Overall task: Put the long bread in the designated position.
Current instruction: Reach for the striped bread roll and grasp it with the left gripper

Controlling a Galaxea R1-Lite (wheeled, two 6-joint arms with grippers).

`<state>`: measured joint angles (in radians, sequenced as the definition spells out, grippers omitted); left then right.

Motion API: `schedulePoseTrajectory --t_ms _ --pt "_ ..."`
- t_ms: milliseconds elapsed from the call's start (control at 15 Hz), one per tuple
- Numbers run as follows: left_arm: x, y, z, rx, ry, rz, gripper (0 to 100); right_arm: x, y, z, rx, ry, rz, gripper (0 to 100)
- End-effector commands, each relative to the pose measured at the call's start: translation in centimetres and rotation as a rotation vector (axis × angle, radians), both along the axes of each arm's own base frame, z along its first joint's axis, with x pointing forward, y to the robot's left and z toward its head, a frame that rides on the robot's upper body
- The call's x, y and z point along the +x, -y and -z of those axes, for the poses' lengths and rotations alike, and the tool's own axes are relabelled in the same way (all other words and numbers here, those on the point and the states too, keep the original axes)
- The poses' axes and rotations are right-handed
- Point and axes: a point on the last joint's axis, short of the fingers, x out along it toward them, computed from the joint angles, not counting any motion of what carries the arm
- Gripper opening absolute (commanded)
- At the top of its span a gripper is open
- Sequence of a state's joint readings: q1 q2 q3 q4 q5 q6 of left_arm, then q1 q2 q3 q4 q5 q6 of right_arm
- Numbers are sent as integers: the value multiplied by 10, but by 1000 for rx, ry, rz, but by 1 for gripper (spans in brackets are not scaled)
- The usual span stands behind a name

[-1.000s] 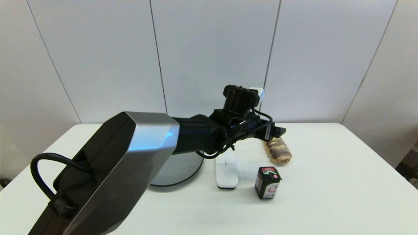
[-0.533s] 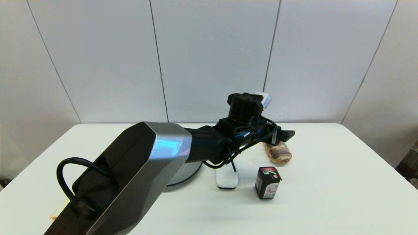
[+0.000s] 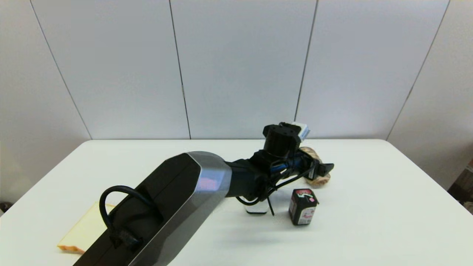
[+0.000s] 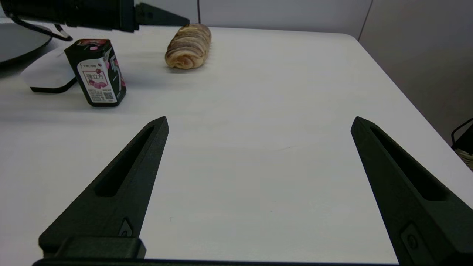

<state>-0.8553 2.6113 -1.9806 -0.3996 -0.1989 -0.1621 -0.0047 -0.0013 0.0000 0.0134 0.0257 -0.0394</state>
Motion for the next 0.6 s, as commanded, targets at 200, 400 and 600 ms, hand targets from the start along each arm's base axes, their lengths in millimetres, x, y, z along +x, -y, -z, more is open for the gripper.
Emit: schedulePoseTrajectory --t_ms 200,400,600 --pt "1 3 14 20 -1 7 100 0 0 0 -1 -2 0 100" --pt "2 2 12 18 3 6 100 0 0 0 -1 -2 0 100" --pt "2 3 12 21 12 8 100 0 0 0 -1 -2 0 100"
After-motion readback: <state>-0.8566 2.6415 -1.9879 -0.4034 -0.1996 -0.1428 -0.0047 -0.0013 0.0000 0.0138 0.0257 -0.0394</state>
